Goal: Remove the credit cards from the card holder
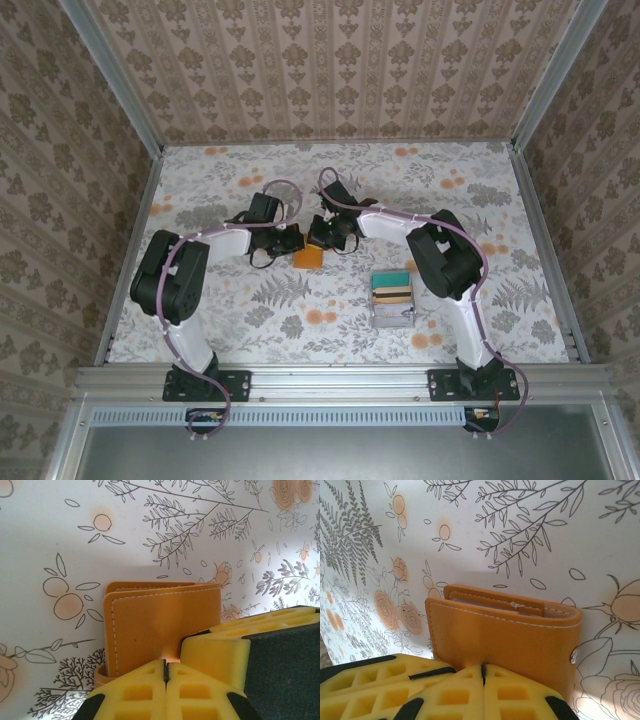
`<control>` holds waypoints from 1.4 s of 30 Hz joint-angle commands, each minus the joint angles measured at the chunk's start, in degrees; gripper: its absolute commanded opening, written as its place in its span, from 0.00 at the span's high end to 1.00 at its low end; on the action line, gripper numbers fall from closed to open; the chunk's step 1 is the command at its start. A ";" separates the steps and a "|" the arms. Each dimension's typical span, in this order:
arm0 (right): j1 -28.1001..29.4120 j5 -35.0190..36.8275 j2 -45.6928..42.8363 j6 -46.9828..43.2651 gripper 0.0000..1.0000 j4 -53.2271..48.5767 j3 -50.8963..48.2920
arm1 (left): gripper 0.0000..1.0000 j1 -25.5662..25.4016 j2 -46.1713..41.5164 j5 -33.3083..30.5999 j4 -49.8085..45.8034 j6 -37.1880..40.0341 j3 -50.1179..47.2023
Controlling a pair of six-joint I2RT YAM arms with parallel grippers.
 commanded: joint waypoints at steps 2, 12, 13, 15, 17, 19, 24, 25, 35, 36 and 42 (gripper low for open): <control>0.39 6.66 4.91 0.79 1.00 -12.90 -1.91 | 1.00 3.27 -0.48 -4.49 -8.99 2.61 -3.43; 0.39 7.19 5.70 0.09 1.00 -13.83 -2.00 | 1.00 8.01 -3.45 -2.95 -7.96 2.53 -6.33; 0.39 6.89 5.53 -0.13 1.00 -13.59 -1.92 | 1.00 7.89 -3.70 -2.58 -8.38 2.69 -5.94; 0.38 5.54 4.86 -1.01 1.00 -12.10 -1.64 | 1.00 7.88 -4.48 -2.37 -8.67 2.37 -5.71; 0.40 4.14 3.63 -2.24 1.00 -10.07 -1.37 | 1.00 7.92 -5.55 -2.14 -8.92 1.92 -5.57; 0.39 3.84 1.71 -4.54 0.93 -9.25 0.00 | 1.00 7.92 -7.01 -1.49 -9.75 1.47 -4.93; 0.34 3.09 -3.19 -8.32 0.66 -8.83 3.51 | 1.00 7.89 -11.70 -0.43 -12.23 0.96 -3.04; 0.26 2.72 -3.89 -8.52 0.61 -8.86 3.96 | 1.00 7.89 -12.60 -0.15 -12.78 1.01 -2.54; 0.55 -1.43 -6.78 -8.04 0.43 -6.62 1.30 | 1.00 6.26 -17.10 2.49 -14.93 0.58 0.24; 0.57 -2.63 -6.98 -7.46 0.41 -5.19 0.38 | 1.00 5.91 -17.34 2.53 -15.09 0.67 0.63; 0.87 -6.72 -6.92 -4.49 0.35 0.49 -2.07 | 1.00 5.09 -17.75 2.62 -15.52 0.51 1.55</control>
